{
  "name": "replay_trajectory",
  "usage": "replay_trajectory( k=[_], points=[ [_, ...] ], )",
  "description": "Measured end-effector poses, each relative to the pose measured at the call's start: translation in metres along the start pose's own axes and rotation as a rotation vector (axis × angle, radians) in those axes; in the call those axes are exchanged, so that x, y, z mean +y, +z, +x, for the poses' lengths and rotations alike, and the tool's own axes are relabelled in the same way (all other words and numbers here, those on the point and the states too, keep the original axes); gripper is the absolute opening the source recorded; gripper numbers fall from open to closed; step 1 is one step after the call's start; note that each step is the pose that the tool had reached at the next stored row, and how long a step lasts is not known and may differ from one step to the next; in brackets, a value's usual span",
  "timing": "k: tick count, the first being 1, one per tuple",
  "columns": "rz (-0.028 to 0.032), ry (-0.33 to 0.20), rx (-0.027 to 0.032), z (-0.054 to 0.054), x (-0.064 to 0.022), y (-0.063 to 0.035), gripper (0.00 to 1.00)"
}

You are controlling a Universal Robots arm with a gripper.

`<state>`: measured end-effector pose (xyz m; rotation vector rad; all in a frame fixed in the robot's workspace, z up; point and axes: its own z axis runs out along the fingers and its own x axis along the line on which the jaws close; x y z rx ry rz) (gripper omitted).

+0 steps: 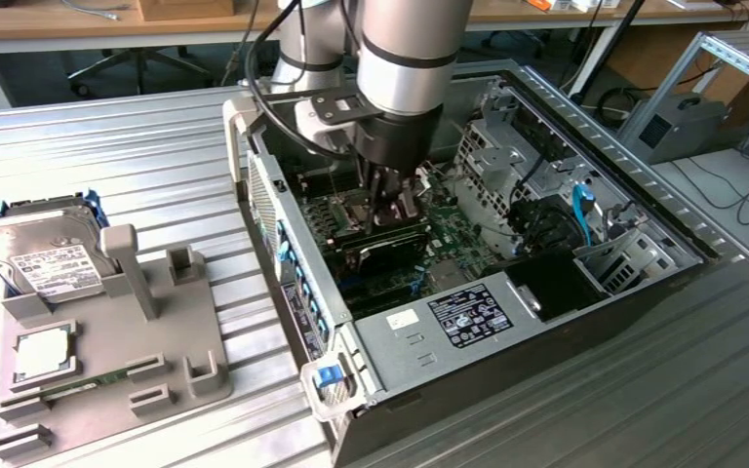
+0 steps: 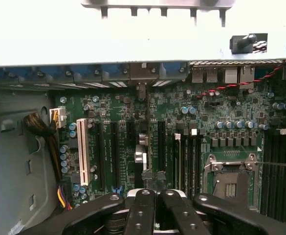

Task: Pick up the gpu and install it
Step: 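Press down on the gpu until it lock into place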

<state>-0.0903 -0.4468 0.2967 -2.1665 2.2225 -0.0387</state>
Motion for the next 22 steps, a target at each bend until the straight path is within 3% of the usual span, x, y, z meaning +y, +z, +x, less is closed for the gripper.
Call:
replay_trajectory(
  k=[6,22],
  points=[
    [0.0000,0.000,0.0000,-0.003,0.0002,0.0102,0.11],
    [-0.0002,0.000,0.0002,-0.002,-0.0033,0.0204,0.11]
  ],
)
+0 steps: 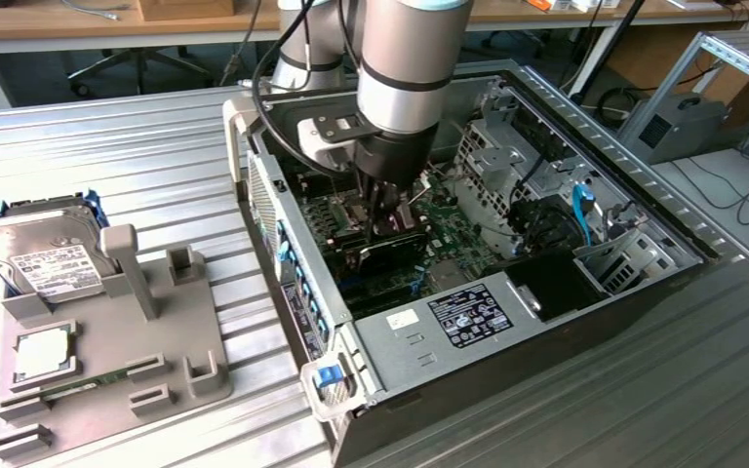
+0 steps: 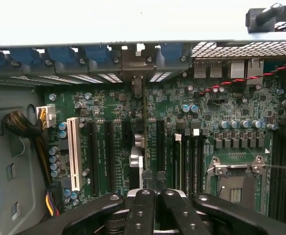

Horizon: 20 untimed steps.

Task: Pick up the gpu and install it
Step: 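Press down on the gpu until it lock into place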

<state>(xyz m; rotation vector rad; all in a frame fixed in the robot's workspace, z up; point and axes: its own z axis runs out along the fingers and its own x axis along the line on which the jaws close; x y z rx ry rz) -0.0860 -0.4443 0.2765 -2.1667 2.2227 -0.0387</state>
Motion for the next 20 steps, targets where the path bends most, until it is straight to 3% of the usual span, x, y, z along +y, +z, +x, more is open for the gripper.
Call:
replay_trajectory(
  k=[20],
  points=[
    [-0.0001,0.000,0.0003,0.0018,0.0002,0.0050,0.11]
  ],
)
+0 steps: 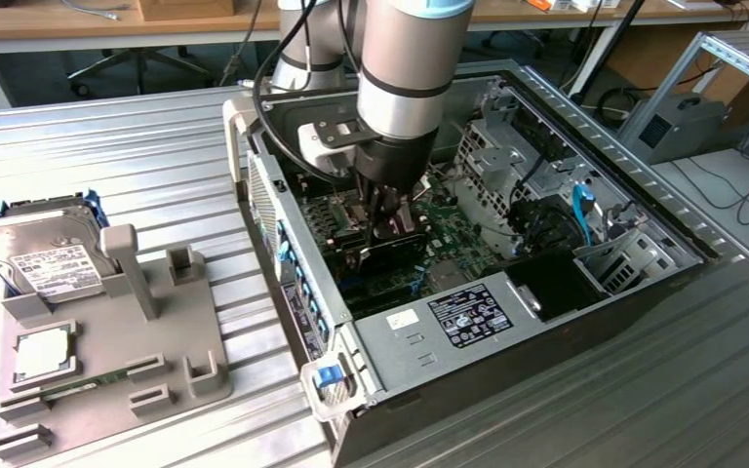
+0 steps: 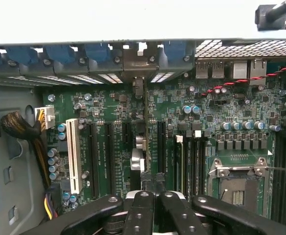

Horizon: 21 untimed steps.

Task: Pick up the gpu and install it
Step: 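Press down on the gpu until it lock into place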

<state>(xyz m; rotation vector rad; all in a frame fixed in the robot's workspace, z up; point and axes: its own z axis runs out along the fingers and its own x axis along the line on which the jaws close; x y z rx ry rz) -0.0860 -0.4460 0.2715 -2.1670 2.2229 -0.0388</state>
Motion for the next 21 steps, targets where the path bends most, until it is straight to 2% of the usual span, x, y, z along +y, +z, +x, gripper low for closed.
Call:
replay_trajectory(
  k=[21],
  points=[
    [0.0001,0.000,-0.0001,0.0006,0.0019,0.0008,0.11]
  ],
)
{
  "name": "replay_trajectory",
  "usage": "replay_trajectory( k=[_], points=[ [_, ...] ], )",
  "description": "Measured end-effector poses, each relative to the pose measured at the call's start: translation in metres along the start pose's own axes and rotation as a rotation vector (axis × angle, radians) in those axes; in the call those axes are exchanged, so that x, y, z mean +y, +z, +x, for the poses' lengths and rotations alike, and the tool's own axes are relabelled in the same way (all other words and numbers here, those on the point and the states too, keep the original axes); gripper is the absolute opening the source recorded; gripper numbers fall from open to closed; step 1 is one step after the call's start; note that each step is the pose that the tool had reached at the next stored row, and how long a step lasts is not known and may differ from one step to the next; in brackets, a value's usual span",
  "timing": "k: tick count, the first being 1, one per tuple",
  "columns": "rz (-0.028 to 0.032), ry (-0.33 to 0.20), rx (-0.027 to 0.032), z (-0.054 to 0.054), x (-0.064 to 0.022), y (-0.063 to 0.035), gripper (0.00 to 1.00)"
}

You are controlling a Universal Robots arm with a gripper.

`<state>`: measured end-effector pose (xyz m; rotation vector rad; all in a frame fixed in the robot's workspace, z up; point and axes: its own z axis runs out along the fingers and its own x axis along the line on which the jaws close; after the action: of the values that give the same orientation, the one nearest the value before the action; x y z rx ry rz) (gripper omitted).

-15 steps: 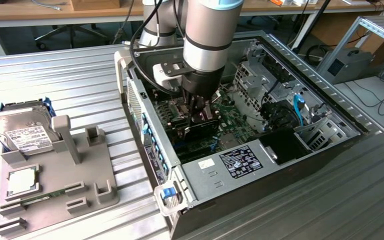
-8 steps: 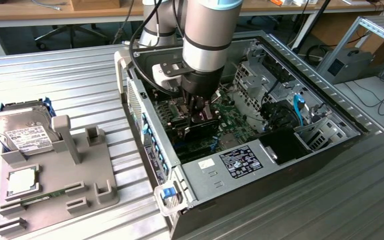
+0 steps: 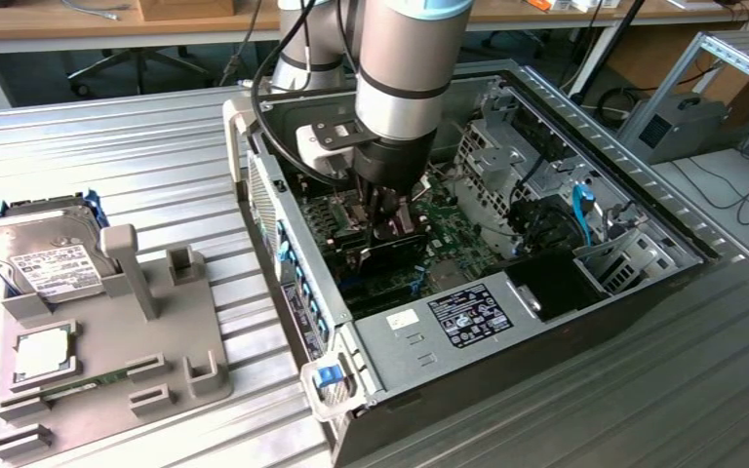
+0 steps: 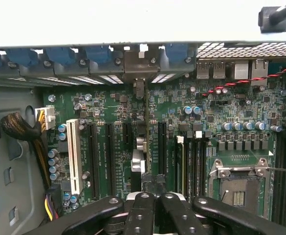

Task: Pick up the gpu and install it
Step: 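Press down on the gpu until it lock into place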

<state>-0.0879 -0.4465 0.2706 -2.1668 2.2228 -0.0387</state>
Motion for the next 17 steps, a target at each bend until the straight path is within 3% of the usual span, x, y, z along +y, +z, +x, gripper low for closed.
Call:
replay_trajectory(
  k=[12,17],
  points=[
    [0.0002,0.000,-0.0005,0.0000,0.0000,-0.0002,0.11],
    [0.0001,0.000,-0.0001,0.0000,-0.0002,-0.0049,0.11]
  ],
)
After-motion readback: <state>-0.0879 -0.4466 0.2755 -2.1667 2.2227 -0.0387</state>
